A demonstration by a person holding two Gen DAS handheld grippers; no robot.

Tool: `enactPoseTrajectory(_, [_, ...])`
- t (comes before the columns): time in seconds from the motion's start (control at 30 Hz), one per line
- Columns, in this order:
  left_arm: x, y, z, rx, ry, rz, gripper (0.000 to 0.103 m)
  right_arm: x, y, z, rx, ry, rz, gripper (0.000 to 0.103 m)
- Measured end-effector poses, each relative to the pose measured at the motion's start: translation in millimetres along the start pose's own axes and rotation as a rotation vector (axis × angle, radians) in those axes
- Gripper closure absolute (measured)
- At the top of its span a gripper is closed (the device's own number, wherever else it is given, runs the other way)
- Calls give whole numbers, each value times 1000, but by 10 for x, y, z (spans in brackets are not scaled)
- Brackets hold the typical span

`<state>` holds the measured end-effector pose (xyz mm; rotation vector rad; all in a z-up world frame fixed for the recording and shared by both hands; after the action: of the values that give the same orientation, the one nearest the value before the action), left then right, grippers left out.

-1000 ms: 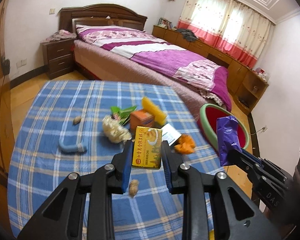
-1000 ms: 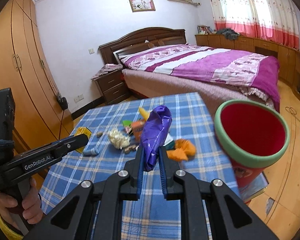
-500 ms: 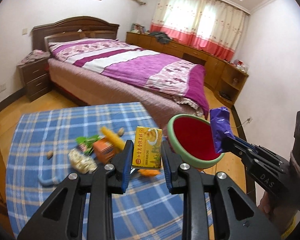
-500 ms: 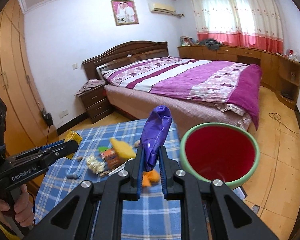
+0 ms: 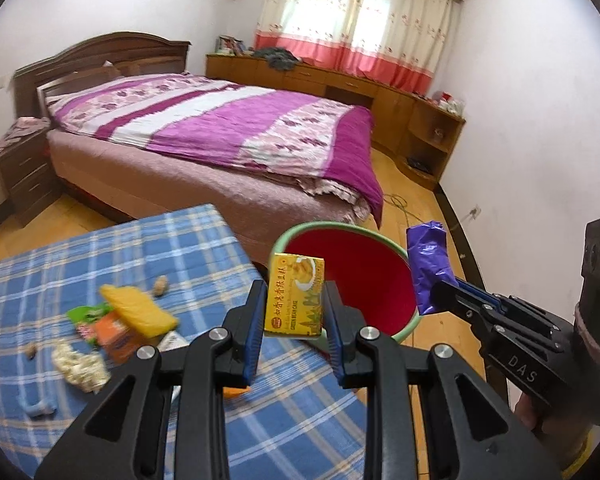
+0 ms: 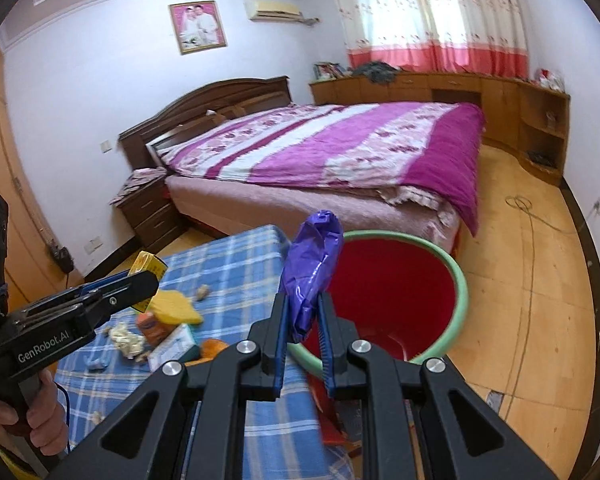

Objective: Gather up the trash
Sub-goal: 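Carry the yellow box and purple wrapper over the red bucket with both tools, then open both tools to drop the box and wrapper into the bucket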

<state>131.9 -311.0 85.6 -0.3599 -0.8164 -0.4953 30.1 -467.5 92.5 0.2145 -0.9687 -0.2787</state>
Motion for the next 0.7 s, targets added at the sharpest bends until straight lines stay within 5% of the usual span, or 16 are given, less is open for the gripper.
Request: enactPoseTrajectory(0.7, [-383, -520, -1322, -36, 180, -101, 75, -400, -1031, -685, -77, 100, -143, 85])
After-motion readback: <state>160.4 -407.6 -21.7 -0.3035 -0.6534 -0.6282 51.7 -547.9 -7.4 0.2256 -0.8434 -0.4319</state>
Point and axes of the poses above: each gripper's, at about its wrist camera, not at the fingertips, and z roughly against the way its jaws point, y to its left, x to its top, the point moved 9 cm from there along -z, roughly the way its jaws point, and after that the axes turned 7 degrees about x, right-handed, at the moved point
